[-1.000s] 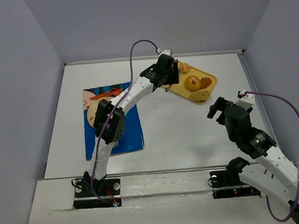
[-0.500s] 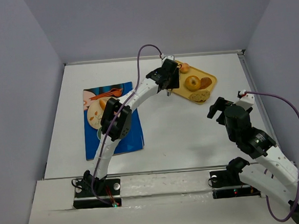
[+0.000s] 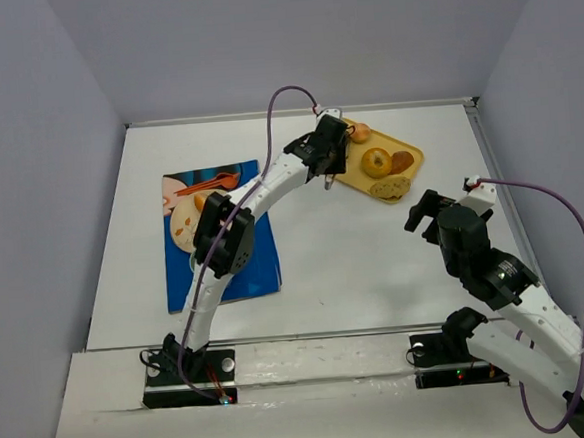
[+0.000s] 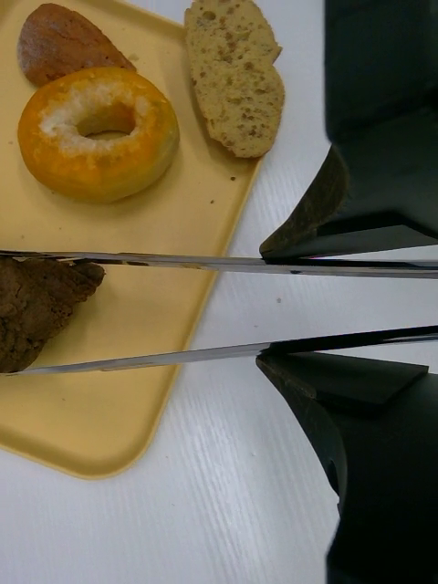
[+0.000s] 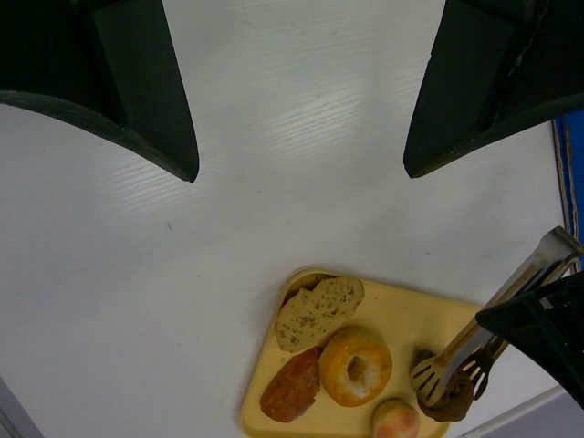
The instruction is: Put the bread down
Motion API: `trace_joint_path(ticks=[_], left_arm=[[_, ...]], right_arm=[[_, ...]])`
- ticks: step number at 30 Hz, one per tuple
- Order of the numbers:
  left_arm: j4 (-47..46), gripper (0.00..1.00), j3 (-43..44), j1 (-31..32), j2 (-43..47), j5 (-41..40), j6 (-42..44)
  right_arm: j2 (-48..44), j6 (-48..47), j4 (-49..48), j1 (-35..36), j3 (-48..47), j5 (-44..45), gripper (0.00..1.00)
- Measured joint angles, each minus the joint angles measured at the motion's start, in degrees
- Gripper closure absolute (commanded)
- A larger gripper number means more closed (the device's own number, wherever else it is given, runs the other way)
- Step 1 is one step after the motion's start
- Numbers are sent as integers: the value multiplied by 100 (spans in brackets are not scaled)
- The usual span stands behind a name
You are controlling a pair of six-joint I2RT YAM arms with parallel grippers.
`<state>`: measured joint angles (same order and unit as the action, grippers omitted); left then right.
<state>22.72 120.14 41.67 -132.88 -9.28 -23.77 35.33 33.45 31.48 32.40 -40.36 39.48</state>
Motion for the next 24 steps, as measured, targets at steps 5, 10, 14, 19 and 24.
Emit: trace_joint_path(ticks=[5, 10, 14, 19, 24], left_arm=[[-129, 65, -1143, 37, 1217, -144, 9], [-22, 64, -2328, 61, 3185, -741, -192], [269, 62, -3010, 37, 4395, -1285, -573], [1071, 59, -4201, -85, 5484, -1665, -1106], [1851, 56, -5119, -129, 5882, -1639, -1443]], right_arm=[[-20, 0, 0, 0, 2, -2, 0], [-39, 0, -2, 0, 2, -7, 0], [-39, 0, -2, 0, 2, -55, 0], [-20, -2, -13, 0, 2, -105, 0], [17, -2, -20, 0, 2, -140, 0]])
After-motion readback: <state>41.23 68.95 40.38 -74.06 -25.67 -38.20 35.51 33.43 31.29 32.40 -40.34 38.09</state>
